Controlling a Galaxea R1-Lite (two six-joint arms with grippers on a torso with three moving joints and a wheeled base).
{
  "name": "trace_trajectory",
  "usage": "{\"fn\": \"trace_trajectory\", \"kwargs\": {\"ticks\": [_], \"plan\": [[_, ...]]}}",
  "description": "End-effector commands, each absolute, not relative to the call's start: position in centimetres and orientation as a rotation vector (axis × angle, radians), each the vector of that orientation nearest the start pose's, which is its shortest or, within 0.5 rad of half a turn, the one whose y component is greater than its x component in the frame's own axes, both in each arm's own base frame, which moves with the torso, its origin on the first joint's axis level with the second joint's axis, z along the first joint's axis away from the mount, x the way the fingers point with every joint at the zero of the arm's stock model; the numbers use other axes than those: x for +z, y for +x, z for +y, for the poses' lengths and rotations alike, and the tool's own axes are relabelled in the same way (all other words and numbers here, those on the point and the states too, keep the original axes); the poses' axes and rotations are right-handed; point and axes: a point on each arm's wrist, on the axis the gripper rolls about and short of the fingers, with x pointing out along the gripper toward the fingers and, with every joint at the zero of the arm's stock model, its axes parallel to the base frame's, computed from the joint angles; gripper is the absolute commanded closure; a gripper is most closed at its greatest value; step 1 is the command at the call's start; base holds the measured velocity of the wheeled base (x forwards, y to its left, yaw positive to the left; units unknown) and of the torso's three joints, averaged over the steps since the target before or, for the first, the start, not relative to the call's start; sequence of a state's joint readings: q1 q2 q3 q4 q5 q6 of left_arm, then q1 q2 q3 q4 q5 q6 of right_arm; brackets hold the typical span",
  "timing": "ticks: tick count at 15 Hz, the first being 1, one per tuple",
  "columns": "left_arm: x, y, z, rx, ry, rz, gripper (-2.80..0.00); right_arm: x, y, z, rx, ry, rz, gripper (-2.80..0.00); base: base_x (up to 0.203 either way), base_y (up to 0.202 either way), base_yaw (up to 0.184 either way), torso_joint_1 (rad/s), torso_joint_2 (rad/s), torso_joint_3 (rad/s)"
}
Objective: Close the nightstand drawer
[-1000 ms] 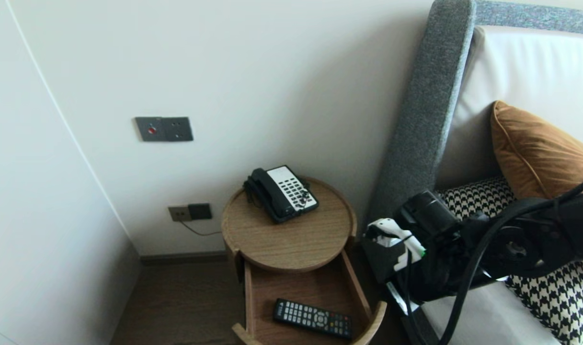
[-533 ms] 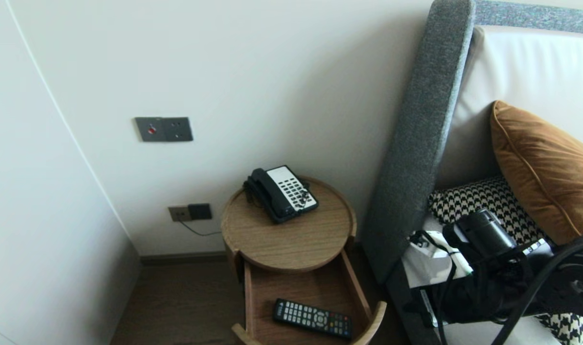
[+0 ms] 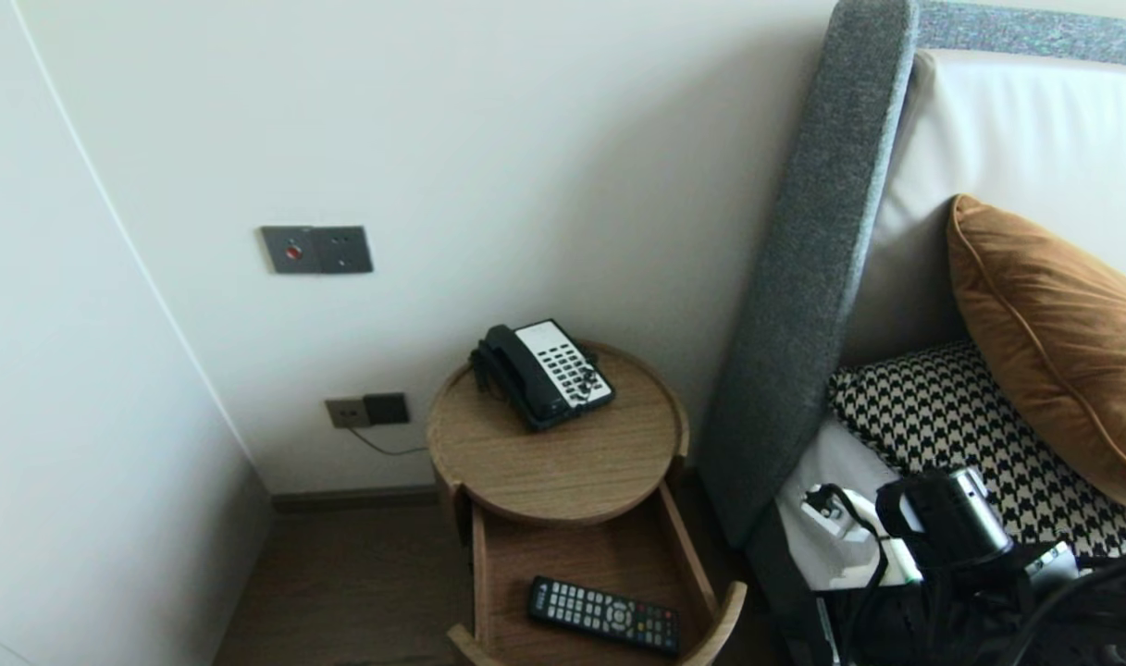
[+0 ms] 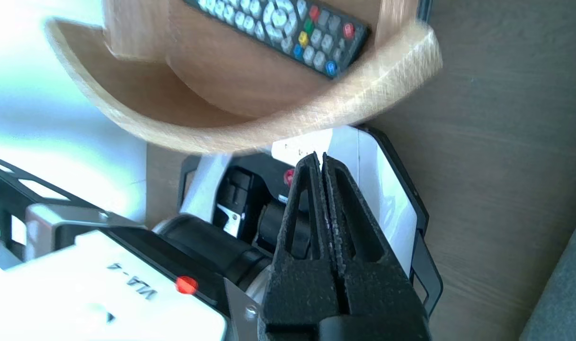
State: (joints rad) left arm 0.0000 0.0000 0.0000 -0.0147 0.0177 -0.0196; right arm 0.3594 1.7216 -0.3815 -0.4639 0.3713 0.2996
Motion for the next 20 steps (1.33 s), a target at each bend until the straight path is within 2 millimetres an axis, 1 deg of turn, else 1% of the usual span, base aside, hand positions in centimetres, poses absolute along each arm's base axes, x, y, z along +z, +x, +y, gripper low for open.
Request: {"fn": "trace_trajectory", "kwargs": {"ticks": [1, 2, 3, 5, 8, 10, 12, 14, 20], "plan": [[7.7, -2.3, 0.0, 0.018, -0.020, -0.017, 0.00, 4.8, 19.0, 8.4, 0.550, 0.266, 1.042, 0.00, 0.000, 0.000, 0.000, 0.000, 0.00, 0.000], [7.7, -2.3, 0.0, 0.018, -0.020, -0.017, 0.00, 4.4, 18.2, 8.4, 0.571, 0.261, 1.044, 0.00, 0.000, 0.000, 0.000, 0.000, 0.00, 0.000], [7.7, -2.3, 0.0, 0.018, -0.020, -0.017, 0.00, 4.1, 17.9, 8.7, 0.594, 0.259, 1.036, 0.00, 0.000, 0.000, 0.000, 0.000, 0.00, 0.000], [7.7, -2.3, 0.0, 0.018, -0.020, -0.017, 0.00, 2.7, 17.6, 9.0, 0.610, 0.251, 1.056, 0.00, 0.000, 0.000, 0.000, 0.000, 0.00, 0.000], [7.7, -2.3, 0.0, 0.018, -0.020, -0.017, 0.00, 0.7, 17.7, 9.3, 0.626, 0.258, 1.031, 0.00, 0.000, 0.000, 0.000, 0.000, 0.00, 0.000], [7.7, -2.3, 0.0, 0.018, -0.020, -0.017, 0.00, -0.3, 17.7, 9.5, 0.647, 0.269, 0.970, 0.00, 0.000, 0.000, 0.000, 0.000, 0.00, 0.000], [7.7, -2.3, 0.0, 0.018, -0.020, -0.017, 0.00, -0.3, 17.6, 9.8, 0.646, 0.310, 0.955, 0.00, 0.000, 0.000, 0.000, 0.000, 0.00, 0.000], [7.7, -2.3, 0.0, 0.018, -0.020, -0.017, 0.00, 0.2, 17.3, 10.3, 0.670, 0.321, 0.947, 0.00, 0.000, 0.000, 0.000, 0.000, 0.00, 0.000], [7.7, -2.3, 0.0, 0.018, -0.020, -0.017, 0.00, 0.0, 17.4, 9.7, 0.637, 0.325, 0.960, 0.00, 0.000, 0.000, 0.000, 0.000, 0.00, 0.000]]}}
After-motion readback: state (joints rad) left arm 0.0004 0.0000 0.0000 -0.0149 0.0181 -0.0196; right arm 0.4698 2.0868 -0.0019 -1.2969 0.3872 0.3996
